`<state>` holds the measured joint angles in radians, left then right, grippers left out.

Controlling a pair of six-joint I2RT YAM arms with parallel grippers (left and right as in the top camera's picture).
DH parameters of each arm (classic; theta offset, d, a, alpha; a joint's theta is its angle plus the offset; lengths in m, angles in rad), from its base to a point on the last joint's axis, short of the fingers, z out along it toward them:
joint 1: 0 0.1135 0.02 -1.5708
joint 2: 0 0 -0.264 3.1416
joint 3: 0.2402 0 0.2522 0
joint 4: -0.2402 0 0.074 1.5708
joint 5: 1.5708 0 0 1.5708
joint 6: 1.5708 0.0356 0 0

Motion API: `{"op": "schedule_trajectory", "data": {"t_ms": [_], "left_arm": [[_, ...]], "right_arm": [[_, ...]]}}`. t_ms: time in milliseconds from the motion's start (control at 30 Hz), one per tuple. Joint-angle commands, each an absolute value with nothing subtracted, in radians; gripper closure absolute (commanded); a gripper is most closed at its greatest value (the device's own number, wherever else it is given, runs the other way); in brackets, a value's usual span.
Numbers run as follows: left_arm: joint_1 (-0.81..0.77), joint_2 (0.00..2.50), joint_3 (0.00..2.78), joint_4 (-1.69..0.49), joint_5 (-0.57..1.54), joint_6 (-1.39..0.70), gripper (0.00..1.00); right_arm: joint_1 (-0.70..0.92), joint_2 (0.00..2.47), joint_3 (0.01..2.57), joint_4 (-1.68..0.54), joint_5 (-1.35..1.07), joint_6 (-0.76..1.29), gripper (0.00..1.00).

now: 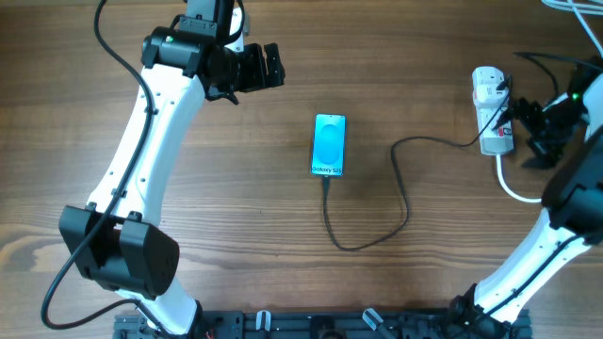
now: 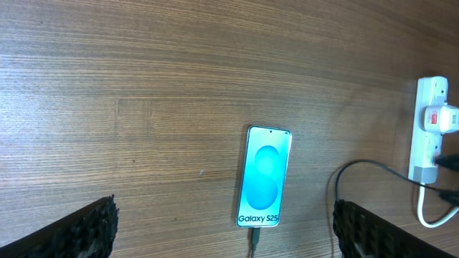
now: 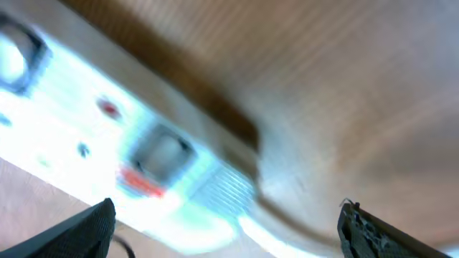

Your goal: Plug charger to phone and switch on socket

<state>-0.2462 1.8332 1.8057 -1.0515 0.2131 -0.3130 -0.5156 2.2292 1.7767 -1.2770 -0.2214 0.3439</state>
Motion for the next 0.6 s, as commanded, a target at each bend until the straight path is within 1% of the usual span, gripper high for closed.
{"op": "schedule_trajectory", "data": {"t_ms": [0, 200, 367, 567], "left_arm": [[-0.243, 1.840, 1.800, -1.051, 0.208, -0.322, 0.00], [-0.243, 1.840, 1.800, -1.051, 0.208, -0.322, 0.00], [-0.243, 1.840, 1.800, -1.051, 0.208, -0.322, 0.00], [-0.243, 1.840, 1.800, -1.051, 0.208, -0.322, 0.00]], "right_arm": [[-0.532, 2.040, 1.777, -1.344, -0.151, 0.366, 0.00], [-0.526, 1.766, 1.728, -1.412, -0.135, 0.340, 0.00], [-0.498, 1.501, 1.576, -1.375, -0.142, 0.313, 0.00], [-0.469, 1.227, 1.387, -1.370, -0.211, 0.299, 0.00]]}}
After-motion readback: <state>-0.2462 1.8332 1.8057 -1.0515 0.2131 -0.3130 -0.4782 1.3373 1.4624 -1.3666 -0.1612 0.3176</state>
